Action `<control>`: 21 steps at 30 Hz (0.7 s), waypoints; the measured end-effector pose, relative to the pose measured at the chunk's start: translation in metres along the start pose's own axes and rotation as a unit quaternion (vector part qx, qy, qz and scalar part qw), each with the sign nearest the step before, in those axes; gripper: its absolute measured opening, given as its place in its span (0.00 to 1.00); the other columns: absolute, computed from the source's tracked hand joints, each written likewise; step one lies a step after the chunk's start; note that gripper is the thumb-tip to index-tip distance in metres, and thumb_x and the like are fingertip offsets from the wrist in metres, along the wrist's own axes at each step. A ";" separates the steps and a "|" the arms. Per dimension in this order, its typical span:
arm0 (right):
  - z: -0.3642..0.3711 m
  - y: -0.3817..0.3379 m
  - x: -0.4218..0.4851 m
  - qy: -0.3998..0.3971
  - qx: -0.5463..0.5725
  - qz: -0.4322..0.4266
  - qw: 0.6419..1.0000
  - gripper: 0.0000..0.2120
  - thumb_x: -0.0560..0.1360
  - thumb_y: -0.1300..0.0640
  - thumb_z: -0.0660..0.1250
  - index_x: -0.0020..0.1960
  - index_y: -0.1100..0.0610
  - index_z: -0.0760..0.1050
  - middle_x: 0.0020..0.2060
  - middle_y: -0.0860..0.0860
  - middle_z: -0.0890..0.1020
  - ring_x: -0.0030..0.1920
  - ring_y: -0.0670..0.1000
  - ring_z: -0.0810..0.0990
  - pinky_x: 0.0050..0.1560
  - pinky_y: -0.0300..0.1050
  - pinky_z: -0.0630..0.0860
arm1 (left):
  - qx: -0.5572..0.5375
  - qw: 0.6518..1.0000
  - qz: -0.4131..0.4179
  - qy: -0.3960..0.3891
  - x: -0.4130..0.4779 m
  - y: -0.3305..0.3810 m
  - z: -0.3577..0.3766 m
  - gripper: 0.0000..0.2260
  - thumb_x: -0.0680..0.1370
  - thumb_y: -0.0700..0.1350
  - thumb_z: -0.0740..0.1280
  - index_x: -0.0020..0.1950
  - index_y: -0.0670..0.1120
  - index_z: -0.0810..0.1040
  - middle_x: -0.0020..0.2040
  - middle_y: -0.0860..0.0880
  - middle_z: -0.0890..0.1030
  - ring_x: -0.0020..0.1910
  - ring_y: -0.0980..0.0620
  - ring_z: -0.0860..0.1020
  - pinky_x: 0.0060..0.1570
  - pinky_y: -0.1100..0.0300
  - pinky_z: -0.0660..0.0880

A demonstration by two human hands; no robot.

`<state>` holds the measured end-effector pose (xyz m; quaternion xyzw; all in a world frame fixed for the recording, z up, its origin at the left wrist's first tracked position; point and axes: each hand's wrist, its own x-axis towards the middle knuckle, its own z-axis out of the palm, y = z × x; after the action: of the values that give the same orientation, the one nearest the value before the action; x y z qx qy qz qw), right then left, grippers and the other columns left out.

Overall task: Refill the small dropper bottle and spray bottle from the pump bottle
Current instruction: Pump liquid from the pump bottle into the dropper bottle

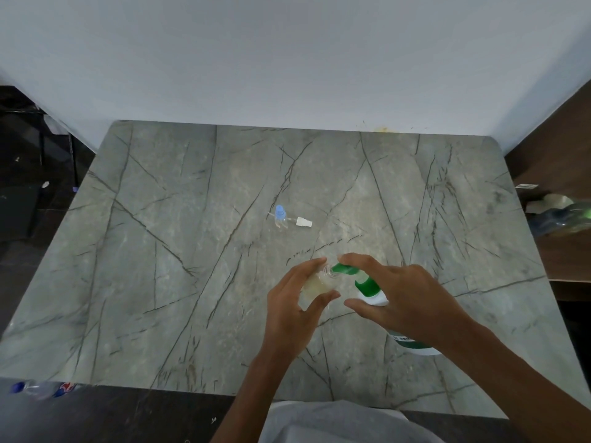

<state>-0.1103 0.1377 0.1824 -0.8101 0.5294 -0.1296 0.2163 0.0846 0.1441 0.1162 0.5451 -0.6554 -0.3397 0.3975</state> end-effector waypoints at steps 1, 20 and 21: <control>0.000 0.000 0.000 0.002 -0.002 -0.002 1.000 0.31 0.70 0.39 0.68 0.66 0.40 0.55 0.44 0.47 0.84 0.35 0.46 0.80 0.39 0.38 0.79 | 0.002 1.000 0.002 -0.001 0.000 0.001 0.000 0.22 0.72 0.52 0.74 0.64 0.58 0.73 0.57 0.64 0.77 0.55 0.62 0.78 0.53 0.68 0.76; -0.004 -0.003 0.000 0.005 -0.017 -0.008 1.000 0.32 0.69 0.39 0.69 0.65 0.42 0.56 0.40 0.47 0.83 0.26 0.44 0.73 0.33 0.38 0.79 | -0.011 1.000 -0.009 0.004 -0.002 0.000 0.000 0.22 0.72 0.57 0.71 0.64 0.57 0.74 0.57 0.58 0.80 0.55 0.59 0.79 0.51 0.66 0.78; -0.004 -0.003 0.000 0.014 -0.018 -0.012 1.000 0.32 0.69 0.40 0.70 0.65 0.43 0.57 0.38 0.47 0.83 0.26 0.43 0.72 0.32 0.36 0.78 | -0.010 1.000 -0.009 0.004 -0.002 0.000 0.001 0.22 0.72 0.57 0.71 0.64 0.57 0.74 0.57 0.58 0.80 0.55 0.59 0.80 0.51 0.65 0.78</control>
<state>-0.1101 0.1376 0.1876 -0.8181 0.5251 -0.1339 0.1927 0.0840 0.1458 0.1157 0.5482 -0.6454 -0.3477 0.4025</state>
